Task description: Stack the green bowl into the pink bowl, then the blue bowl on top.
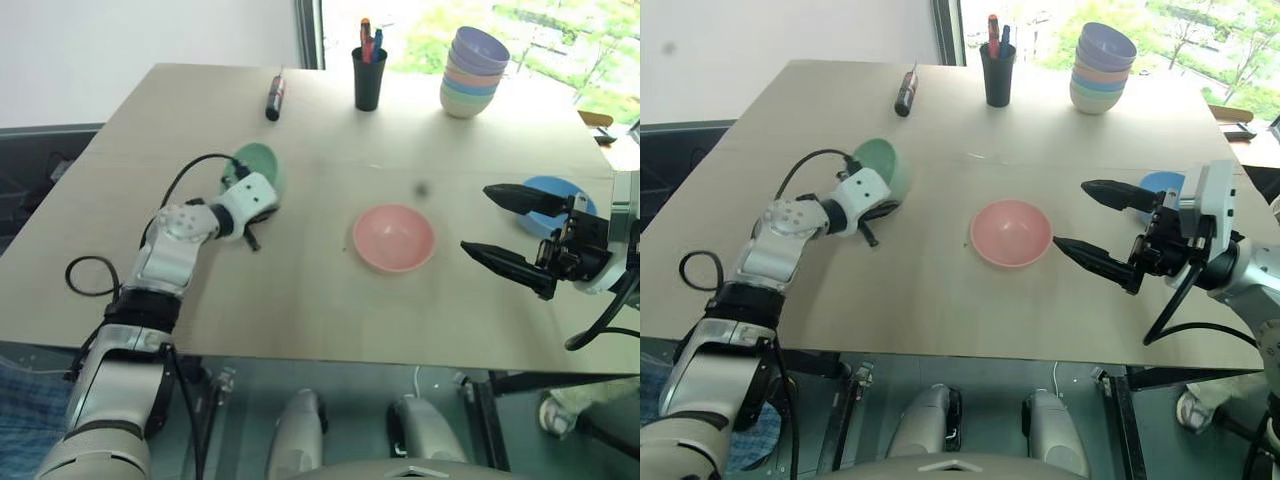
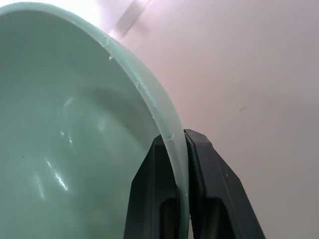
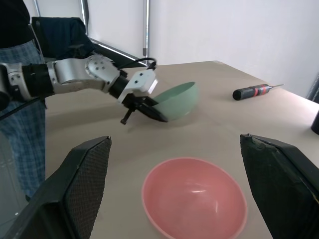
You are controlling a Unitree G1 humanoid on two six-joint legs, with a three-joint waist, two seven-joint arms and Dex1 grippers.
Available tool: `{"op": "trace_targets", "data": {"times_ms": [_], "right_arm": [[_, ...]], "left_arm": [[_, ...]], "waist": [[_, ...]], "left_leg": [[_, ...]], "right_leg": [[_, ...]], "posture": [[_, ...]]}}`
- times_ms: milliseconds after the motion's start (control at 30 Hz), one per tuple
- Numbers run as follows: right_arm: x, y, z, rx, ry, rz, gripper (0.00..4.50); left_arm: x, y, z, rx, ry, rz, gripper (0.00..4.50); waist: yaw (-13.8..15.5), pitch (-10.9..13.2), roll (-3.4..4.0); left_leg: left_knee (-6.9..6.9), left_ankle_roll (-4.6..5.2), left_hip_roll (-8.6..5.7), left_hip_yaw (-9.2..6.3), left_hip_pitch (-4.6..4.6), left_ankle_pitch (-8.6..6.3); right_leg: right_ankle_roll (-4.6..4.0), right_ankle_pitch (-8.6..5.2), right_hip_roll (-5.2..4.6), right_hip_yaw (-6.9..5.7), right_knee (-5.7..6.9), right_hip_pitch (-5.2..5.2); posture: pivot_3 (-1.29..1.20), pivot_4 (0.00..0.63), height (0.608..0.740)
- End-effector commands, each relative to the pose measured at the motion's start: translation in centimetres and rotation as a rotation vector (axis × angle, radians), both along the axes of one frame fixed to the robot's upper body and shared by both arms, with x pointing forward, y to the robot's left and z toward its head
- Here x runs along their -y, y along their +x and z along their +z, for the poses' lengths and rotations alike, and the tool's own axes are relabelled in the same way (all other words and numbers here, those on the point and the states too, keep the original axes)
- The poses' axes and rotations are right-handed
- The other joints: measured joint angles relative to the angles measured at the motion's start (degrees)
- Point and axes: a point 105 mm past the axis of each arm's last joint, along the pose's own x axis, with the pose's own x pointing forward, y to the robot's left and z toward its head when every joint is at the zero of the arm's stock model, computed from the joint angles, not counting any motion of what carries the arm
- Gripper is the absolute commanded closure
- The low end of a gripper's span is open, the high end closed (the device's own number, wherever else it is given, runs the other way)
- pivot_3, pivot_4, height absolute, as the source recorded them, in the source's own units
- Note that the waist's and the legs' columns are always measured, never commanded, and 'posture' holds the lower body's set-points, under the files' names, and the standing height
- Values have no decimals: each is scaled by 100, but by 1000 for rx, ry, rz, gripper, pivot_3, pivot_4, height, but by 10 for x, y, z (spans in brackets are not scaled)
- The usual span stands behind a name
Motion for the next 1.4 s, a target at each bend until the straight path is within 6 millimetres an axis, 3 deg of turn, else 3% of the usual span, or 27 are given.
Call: {"op": "trace_targets", "data": {"times_ms": [33, 233, 500, 767, 833, 867, 900, 933, 1000, 1167, 1300, 1400], "right_arm": [[-1, 0, 8, 47, -14, 8, 134], [-3, 2, 7, 49, -21, 16, 134], [-5, 3, 4, 49, -20, 15, 134], [-4, 2, 2, 49, -23, 1, 134], [-3, 2, 2, 49, -23, -4, 134], [-2, 2, 2, 48, -24, -7, 134], [-2, 2, 1, 47, -26, -9, 134], [-2, 2, 1, 45, -28, -9, 134], [-2, 2, 1, 43, -28, -12, 134], [3, 9, -1, 47, -44, -53, 134], [20, 30, -7, 52, -109, -188, 134], [44, 54, -16, 27, -209, -339, 134]], "left_arm": [[32, -3, 38, 107, 67, -183, 4493], [86, -25, 58, 186, 120, -487, 4493], [137, -73, 48, 241, 191, -903, 4493], [145, -95, 36, 218, 259, -1091, 4493], [145, -97, 36, 219, 254, -1100, 3686], [145, -96, 36, 222, 251, -1101, 3493], [145, -96, 36, 220, 250, -1100, 2957], [145, -95, 35, 221, 254, -1097, 2957], [144, -94, 34, 227, 245, -1088, 2214], [144, -92, 49, 157, -32, -1007, 458], [134, -91, 72, 43, -319, -915, 458], [122, -86, 90, -28, -557, -809, 458]], "waist": [[-4, 0, 0], [-14, 0, 0], [-13, 1, -2], [-30, 0, 0], [-23, 1, 0], [-22, 1, 0], [-21, 1, 0], [-21, 1, 0], [-20, 0, 0], [-23, 0, 0], [-38, 0, 0], [-45, 0, 1]], "left_leg": [[0, 0, 0, 2, -1, 0], [-8, 3, -18, 16, 3, -1], [-7, 14, -24, 30, -2, -8], [0, 14, -17, 26, 4, -7], [1, 13, -17, 24, 2, -7], [2, 13, -17, 24, 2, -7], [3, 13, -17, 24, 2, -7], [3, 13, -17, 24, 2, -7], [4, 13, -17, 21, 3, -7], [6, 13, -16, 19, 4, -7], [11, 13, -11, 18, 4, -6], [16, 13, -10, 18, 6, -6]], "right_leg": [[0, 0, 0, 2, -1, 0], [2, -1, -9, 31, -4, -9], [7, -3, -16, 43, -6, -18], [7, -3, -8, 40, 4, -14], [7, -3, -8, 38, 2, -12], [7, -3, -8, 37, 2, -11], [7, -3, -9, 37, 2, -11], [7, -3, -9, 37, 1, -10], [7, -3, -8, 34, 2, -8], [8, -3, -8, 33, 2, -4], [8, -3, -6, 31, 6, -4], [8, -3, -5, 30, 15, -4]], "posture": [[0, 150, 740], [0, 150, 740], [0, 150, 740], [0, 150, 740], [0, 150, 740], [0, 150, 740], [0, 150, 740], [0, 150, 740], [0, 150, 740], [0, 150, 740], [0, 150, 740], [0, 150, 740]]}}
